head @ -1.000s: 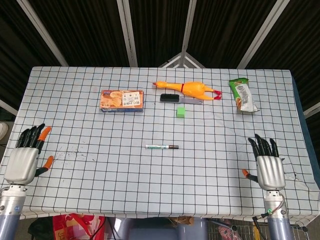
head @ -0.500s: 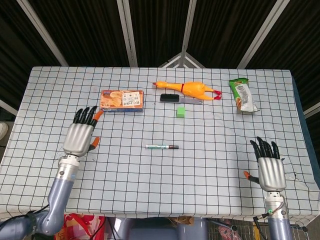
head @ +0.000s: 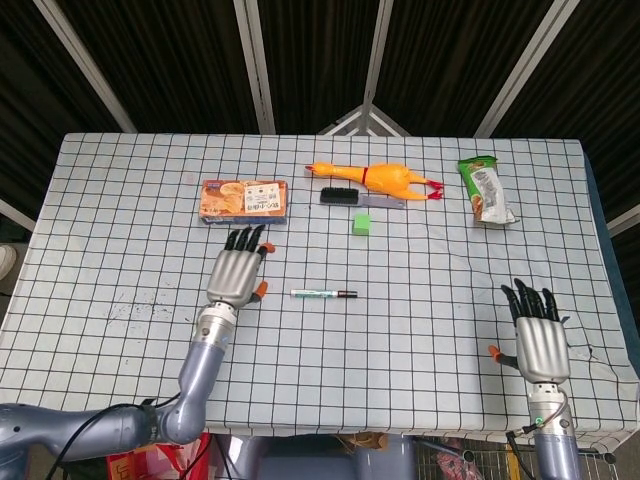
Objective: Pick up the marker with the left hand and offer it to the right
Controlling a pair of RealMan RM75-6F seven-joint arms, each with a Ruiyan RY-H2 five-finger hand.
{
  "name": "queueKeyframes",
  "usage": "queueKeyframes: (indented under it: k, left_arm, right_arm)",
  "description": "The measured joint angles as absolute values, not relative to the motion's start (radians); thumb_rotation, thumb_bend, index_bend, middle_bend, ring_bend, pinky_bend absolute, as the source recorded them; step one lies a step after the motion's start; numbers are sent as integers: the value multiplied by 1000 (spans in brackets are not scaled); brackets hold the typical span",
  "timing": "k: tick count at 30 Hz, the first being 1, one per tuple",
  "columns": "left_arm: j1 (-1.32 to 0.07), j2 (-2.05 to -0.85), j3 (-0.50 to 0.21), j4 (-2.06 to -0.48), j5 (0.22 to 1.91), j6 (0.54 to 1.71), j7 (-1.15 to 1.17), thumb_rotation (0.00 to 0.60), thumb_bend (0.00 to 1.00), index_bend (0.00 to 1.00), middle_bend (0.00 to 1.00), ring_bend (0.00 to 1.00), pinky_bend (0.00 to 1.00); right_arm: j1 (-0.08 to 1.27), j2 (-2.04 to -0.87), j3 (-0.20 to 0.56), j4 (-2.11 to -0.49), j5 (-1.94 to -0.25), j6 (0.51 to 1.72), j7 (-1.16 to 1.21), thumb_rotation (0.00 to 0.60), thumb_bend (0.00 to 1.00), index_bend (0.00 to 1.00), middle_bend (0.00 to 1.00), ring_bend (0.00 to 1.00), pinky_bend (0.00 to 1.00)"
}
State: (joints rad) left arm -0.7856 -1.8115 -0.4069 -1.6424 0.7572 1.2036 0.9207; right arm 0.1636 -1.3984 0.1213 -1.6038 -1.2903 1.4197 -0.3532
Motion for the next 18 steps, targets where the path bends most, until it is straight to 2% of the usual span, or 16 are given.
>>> queueKeyframes:
  k: [11,18]
  left_arm:
    - [-942,-1938,-457,-1634,646,1318,1103,600,456,333,23,0,0]
    - [-1008,-2020,-480,-1551,572,1333,1130,600,456,333,23,0,0]
  right_arm:
    - [162,-1411,122,-1560,-1282,1409,-318,600,122,140,78,107,36]
    - [156,-1405,118,-1535,-1283,1403,-289,600,123,140,77,107,36]
